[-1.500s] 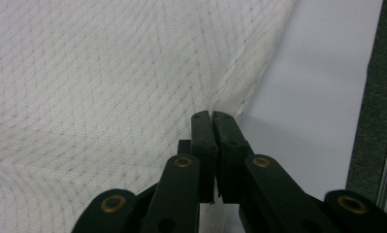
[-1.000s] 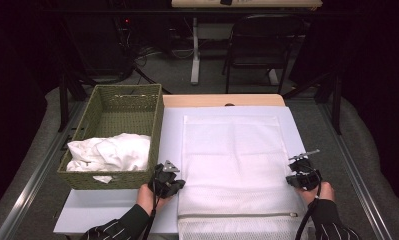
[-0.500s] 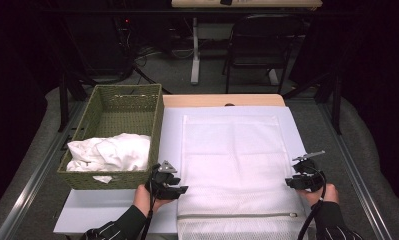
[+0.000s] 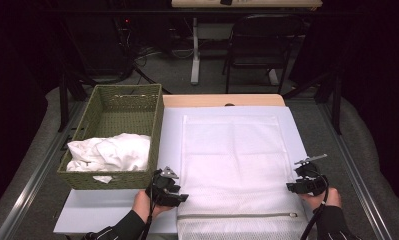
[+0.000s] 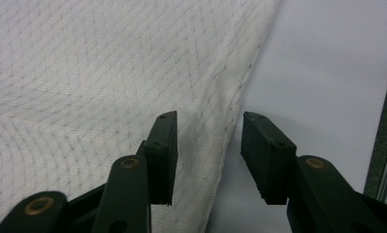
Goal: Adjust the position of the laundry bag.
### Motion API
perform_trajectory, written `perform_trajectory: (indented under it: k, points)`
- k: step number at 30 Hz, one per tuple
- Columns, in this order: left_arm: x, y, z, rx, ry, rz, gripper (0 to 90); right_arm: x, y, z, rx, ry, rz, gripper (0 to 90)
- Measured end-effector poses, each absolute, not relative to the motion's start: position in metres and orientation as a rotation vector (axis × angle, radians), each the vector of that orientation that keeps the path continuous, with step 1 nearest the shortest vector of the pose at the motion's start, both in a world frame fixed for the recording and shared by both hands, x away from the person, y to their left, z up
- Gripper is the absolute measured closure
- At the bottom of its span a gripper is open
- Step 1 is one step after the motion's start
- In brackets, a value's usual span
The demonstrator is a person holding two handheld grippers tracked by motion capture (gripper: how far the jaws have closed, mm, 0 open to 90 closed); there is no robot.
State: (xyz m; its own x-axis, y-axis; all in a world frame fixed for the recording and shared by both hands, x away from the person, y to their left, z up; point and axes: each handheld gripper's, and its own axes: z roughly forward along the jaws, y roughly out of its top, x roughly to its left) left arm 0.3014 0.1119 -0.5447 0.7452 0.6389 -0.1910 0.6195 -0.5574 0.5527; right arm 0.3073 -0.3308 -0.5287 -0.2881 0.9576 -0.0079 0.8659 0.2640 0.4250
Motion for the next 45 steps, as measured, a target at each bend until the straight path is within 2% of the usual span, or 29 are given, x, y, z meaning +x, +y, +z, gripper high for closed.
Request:
perform_trajectory:
  k: [5,6,7,8,11,14,20,45]
  points:
    - [0.297,0.109,-0.546,2.354,0.931,0.153,68.5,0.309,-0.327,-0.531,1.670,2.291,0.482,62.8]
    - [0.297,0.109,-0.546,2.354,0.931,0.153,72.2,0.309,-0.327,-0.531,1.670,2.291,0.482,62.8]
    - [0.296,0.109,-0.546,2.349,0.929,0.160,75.3,0.309,-0.325,-0.531,1.685,2.290,0.491,67.1]
    - [0.296,0.108,-0.546,2.348,0.925,0.161,75.3,0.309,-0.325,-0.531,1.685,2.290,0.491,67.1]
    - [0.295,0.106,-0.547,2.341,0.913,0.154,83.1,0.309,-0.323,-0.531,1.667,2.301,0.490,72.6]
    - [0.297,0.108,-0.548,2.326,0.914,0.124,87.4,0.309,-0.320,-0.532,1.646,2.307,0.492,81.6]
    - [0.300,0.110,-0.548,2.312,0.933,0.093,88.3,0.312,-0.311,-0.531,1.609,2.310,0.466,87.3]
    - [0.312,0.126,-0.545,2.266,1.064,0.144,88.5,0.333,-0.295,-0.531,1.561,2.348,0.466,87.7]
